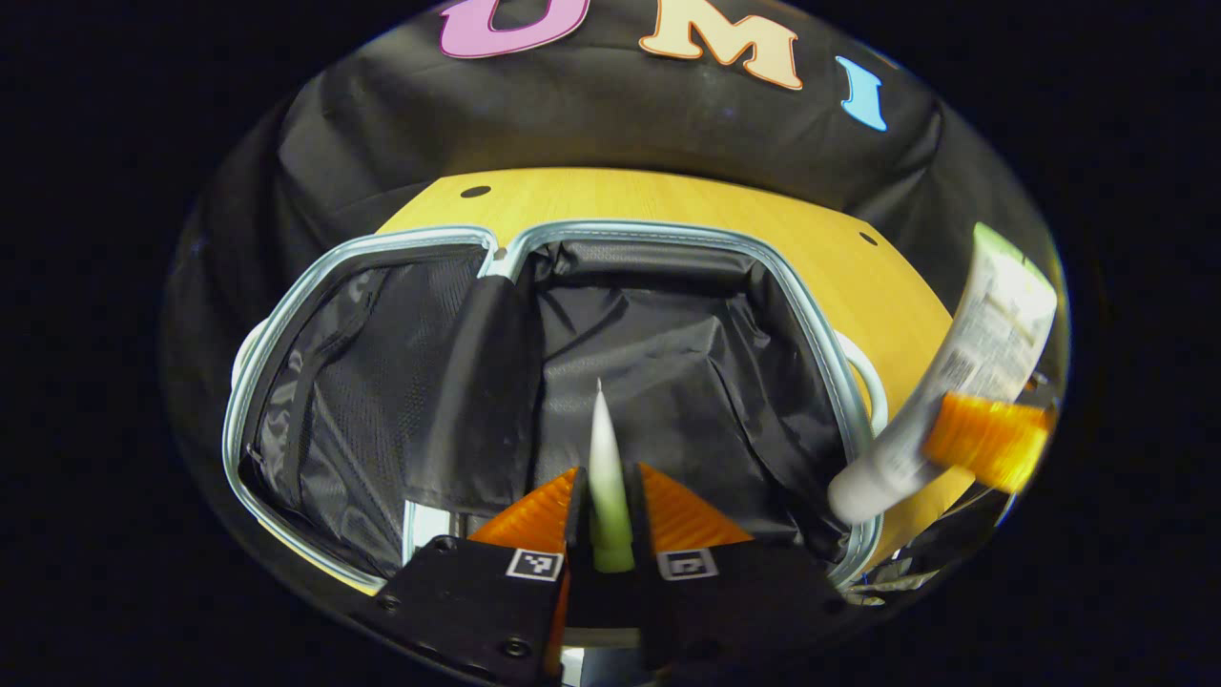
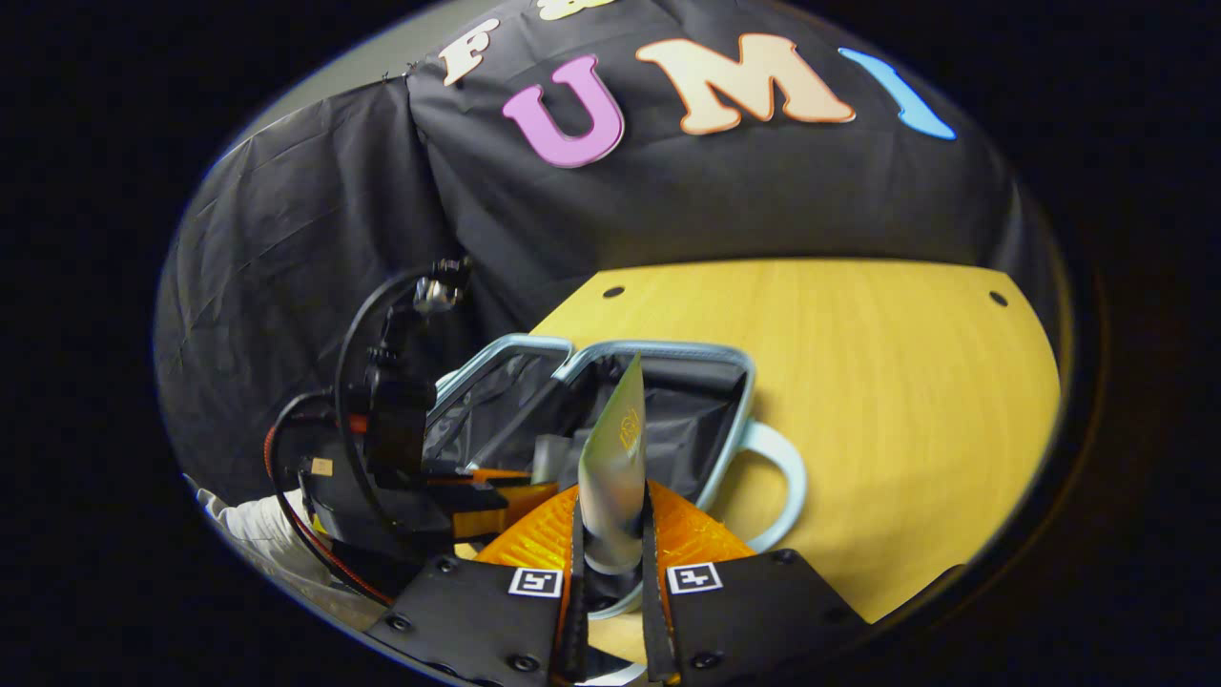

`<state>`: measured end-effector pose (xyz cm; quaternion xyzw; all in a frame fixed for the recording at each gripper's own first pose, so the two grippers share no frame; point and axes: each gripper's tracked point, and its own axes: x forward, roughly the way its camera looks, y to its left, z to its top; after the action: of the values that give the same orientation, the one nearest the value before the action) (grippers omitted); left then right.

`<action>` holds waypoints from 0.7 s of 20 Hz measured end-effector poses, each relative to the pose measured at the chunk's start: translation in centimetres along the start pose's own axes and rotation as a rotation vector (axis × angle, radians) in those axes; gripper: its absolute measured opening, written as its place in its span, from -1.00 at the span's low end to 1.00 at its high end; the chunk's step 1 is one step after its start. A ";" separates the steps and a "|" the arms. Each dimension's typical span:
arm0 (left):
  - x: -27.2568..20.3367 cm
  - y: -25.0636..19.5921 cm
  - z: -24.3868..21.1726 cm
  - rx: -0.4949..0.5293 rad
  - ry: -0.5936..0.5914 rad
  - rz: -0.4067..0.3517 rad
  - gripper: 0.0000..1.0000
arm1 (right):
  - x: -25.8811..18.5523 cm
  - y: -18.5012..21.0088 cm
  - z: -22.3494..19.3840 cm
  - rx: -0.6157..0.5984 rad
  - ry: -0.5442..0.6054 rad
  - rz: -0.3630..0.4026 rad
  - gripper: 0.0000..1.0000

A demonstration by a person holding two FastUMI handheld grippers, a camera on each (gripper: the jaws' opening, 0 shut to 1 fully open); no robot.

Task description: First open the suitcase, pack the skin care products into it, and then close the suitcase.

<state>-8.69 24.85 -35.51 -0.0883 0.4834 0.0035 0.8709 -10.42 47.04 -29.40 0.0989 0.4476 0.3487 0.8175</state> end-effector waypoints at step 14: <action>-6.0 15.6 10.1 -0.105 -0.325 0.099 0.84 | 5.3 0.1 -1.0 0.047 0.022 -0.145 0.23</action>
<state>-4.79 42.26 -27.59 -0.1079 0.3394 0.0861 0.9305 -9.38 50.41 -33.45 0.0817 0.4705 0.2793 0.8331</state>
